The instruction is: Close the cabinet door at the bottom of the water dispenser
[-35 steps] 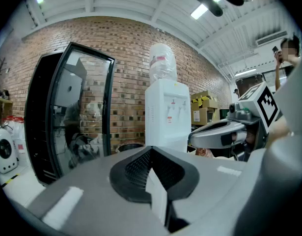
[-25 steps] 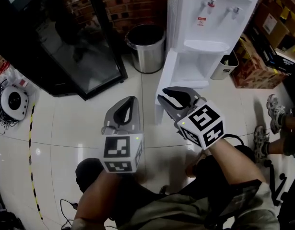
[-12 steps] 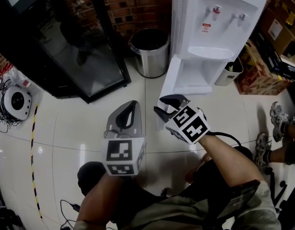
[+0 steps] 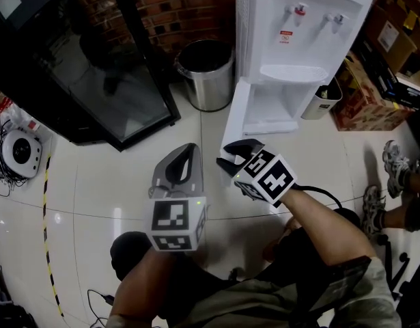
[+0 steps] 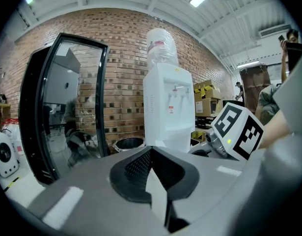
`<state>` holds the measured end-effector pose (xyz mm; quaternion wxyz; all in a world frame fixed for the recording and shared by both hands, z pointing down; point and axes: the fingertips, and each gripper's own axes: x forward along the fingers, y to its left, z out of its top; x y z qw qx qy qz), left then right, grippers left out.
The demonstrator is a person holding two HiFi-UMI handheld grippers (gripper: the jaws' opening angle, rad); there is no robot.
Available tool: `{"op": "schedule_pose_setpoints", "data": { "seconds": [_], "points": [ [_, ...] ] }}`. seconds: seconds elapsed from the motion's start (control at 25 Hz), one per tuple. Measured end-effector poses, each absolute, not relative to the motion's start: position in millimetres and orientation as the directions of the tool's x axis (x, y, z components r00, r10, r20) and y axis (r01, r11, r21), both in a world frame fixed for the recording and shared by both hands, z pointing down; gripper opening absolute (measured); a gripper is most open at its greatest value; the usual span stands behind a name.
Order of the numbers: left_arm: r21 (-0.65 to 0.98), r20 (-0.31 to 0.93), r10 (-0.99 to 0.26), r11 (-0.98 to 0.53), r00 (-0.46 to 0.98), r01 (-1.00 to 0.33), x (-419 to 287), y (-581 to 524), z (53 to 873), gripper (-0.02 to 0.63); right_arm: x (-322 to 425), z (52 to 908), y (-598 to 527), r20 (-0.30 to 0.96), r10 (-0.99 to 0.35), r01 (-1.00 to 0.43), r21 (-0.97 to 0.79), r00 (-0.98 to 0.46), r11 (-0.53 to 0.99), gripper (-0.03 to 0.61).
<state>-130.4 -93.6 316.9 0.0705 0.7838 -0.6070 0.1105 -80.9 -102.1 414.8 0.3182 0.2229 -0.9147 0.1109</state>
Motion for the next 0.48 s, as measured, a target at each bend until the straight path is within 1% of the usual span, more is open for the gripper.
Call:
{"op": "schedule_pose_setpoints", "data": {
  "seconds": [0.16,0.48],
  "points": [
    [-0.018,0.252,-0.931,-0.279,0.265,-0.960,-116,-99,316,0.000,-64,416,-99,0.635,-0.336,-0.491,-0.079,-0.696,0.867,0.123],
    [-0.012,0.244,-0.917,-0.328,0.316,-0.945,-90,-110,315,0.000,-14,418,-102,0.671,-0.368,-0.568,-0.097,-0.643,0.817,0.073]
  ]
}}
